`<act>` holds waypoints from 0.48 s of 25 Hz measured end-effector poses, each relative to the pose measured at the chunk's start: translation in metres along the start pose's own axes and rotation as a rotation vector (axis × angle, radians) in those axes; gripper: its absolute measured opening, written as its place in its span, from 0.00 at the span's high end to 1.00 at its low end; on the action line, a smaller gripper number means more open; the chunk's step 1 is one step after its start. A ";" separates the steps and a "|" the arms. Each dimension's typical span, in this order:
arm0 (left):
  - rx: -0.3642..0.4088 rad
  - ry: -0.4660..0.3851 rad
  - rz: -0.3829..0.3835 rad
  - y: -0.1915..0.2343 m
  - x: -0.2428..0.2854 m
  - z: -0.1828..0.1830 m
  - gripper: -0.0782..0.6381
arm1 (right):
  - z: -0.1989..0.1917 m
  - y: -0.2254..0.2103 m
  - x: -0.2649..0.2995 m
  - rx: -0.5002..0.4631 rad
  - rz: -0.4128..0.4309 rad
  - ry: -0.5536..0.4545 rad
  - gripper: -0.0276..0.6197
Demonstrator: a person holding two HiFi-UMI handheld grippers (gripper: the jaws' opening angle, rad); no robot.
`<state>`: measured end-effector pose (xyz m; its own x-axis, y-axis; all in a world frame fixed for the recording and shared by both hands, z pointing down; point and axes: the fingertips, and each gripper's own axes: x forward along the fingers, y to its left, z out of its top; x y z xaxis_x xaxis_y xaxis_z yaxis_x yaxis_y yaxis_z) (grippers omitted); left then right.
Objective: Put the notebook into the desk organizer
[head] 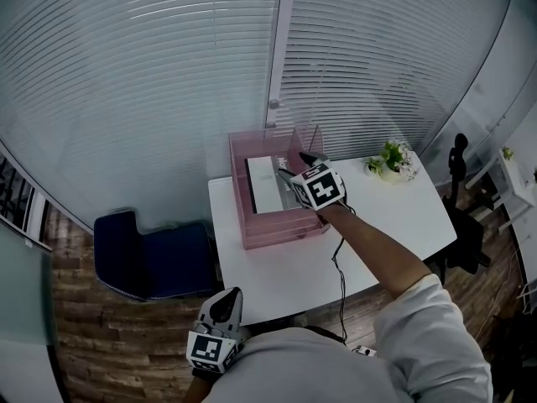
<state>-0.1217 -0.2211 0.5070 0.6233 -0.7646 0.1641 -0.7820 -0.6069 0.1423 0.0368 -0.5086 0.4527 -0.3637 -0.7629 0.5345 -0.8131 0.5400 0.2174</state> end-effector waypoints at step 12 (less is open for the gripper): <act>0.041 0.028 -0.017 -0.016 0.017 0.005 0.88 | 0.010 0.000 -0.075 -0.025 -0.051 -0.309 0.50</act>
<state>-0.0982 -0.2255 0.5026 0.6361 -0.7479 0.1897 -0.7705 -0.6286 0.1052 0.0596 -0.4551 0.4046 -0.4464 -0.8592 0.2499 -0.8240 0.5036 0.2597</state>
